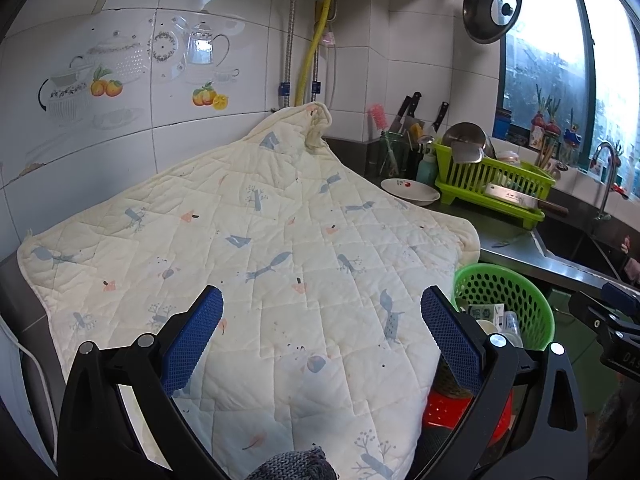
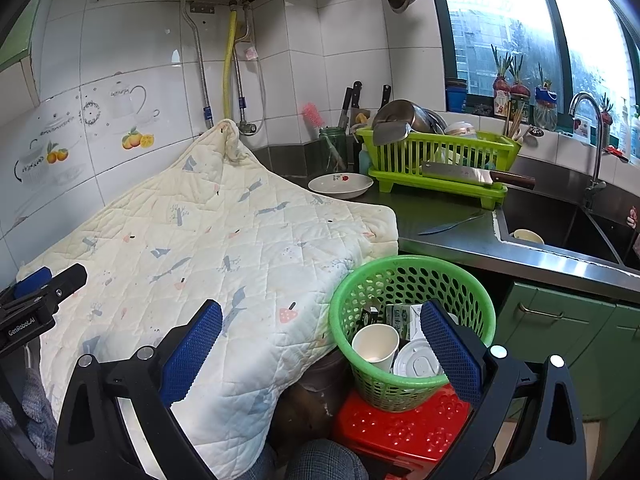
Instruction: Collect trash
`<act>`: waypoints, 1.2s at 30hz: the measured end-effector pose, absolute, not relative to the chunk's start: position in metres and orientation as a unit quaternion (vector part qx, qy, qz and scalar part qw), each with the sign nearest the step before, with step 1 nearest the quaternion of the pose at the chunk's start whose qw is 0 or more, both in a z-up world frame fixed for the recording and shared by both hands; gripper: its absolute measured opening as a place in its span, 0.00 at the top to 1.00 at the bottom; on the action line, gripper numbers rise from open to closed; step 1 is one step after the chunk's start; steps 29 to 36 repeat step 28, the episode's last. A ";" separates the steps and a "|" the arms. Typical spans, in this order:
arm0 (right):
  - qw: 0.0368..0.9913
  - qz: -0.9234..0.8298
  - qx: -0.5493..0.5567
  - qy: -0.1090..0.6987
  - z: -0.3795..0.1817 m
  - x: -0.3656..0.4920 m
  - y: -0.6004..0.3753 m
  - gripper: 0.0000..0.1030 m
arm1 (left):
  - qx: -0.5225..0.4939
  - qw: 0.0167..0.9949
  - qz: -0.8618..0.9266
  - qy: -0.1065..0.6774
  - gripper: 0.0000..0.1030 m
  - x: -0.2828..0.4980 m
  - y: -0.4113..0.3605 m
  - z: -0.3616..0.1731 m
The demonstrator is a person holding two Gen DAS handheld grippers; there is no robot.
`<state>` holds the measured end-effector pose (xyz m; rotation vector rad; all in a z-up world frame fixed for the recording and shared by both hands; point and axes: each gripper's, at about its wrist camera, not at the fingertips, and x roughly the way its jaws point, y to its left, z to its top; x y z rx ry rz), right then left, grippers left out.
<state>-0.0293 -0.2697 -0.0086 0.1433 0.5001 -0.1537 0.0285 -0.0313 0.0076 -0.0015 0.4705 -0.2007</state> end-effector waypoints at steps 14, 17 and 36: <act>0.965 -0.075 0.071 0.240 -0.004 -0.030 -0.266 0.07 | -0.004 0.971 -0.099 0.219 0.05 0.023 -0.033 0.015; 0.965 -0.076 0.072 0.239 -0.004 -0.030 -0.266 0.07 | -0.002 0.971 -0.097 0.217 0.05 0.022 -0.034 0.016; 0.967 -0.082 0.065 0.231 -0.001 -0.035 -0.266 0.07 | -0.007 0.972 -0.093 0.217 0.05 0.019 -0.032 0.017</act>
